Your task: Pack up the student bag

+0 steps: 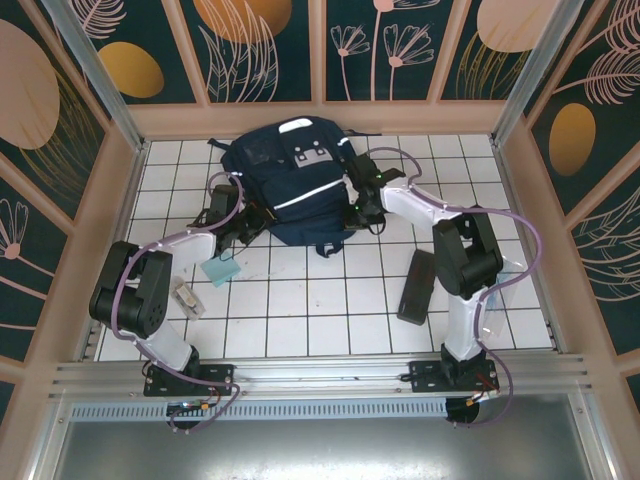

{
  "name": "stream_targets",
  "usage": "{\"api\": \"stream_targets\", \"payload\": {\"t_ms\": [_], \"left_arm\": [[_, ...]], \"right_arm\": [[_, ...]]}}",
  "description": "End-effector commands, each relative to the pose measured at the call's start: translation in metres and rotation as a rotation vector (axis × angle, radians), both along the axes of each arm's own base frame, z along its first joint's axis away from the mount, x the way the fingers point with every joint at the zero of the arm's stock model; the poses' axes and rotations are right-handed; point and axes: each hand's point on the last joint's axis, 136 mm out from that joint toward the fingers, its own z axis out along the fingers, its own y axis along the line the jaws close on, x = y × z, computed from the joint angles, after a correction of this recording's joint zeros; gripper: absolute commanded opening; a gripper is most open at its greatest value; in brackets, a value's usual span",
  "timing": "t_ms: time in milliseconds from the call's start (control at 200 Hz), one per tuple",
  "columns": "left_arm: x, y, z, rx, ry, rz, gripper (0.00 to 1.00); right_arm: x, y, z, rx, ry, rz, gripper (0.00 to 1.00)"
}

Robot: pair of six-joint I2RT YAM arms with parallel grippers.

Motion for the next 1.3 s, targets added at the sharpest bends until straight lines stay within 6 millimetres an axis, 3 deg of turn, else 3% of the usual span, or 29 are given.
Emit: {"api": "stream_targets", "payload": {"t_ms": [0, 55, 205, 215, 255, 330, 460, 605, 725, 856, 1086, 1296], "left_arm": [[0.008, 0.034, -0.001, 0.12, -0.003, 0.03, 0.0], [0.012, 0.036, -0.001, 0.136, -0.008, 0.02, 0.0], [0.029, 0.039, 0.001, 0.166, -0.033, 0.007, 0.0], [0.037, 0.037, 0.012, 0.162, -0.06, 0.007, 0.0], [0.044, 0.035, 0.003, 0.171, -0.047, 0.0, 0.0], [0.06, 0.032, 0.007, 0.176, -0.065, -0.008, 0.0], [0.082, 0.025, 0.011, 0.165, -0.082, -0.025, 0.14], [0.101, 0.016, 0.014, 0.143, -0.09, -0.041, 0.31], [0.111, 0.014, 0.014, 0.144, -0.083, -0.049, 0.46], [0.108, 0.019, 0.014, 0.146, -0.061, -0.046, 0.62], [0.068, 0.031, 0.009, 0.121, -0.011, 0.005, 0.65], [0.033, 0.023, 0.004, -0.018, 0.034, 0.031, 0.68]], "right_arm": [[0.037, -0.038, -0.003, -0.214, -0.135, -0.022, 0.0], [0.028, -0.02, -0.004, -0.15, -0.115, 0.036, 0.0], [-0.018, 0.031, -0.016, 0.03, 0.018, 0.185, 0.0], [-0.022, 0.034, -0.017, 0.038, 0.028, 0.195, 0.0], [-0.035, 0.047, -0.019, 0.076, 0.056, 0.224, 0.0], [-0.058, 0.073, -0.019, 0.144, 0.099, 0.271, 0.0], [-0.088, 0.123, -0.011, 0.286, 0.145, 0.328, 0.0], [-0.105, 0.176, 0.007, 0.438, 0.166, 0.384, 0.0], [-0.099, 0.208, 0.016, 0.489, 0.14, 0.405, 0.0], [-0.074, 0.223, 0.014, 0.471, 0.101, 0.372, 0.0], [-0.05, 0.23, 0.03, 0.522, 0.057, 0.32, 0.0], [-0.052, 0.227, 0.053, 0.606, 0.054, 0.326, 0.0]]}}
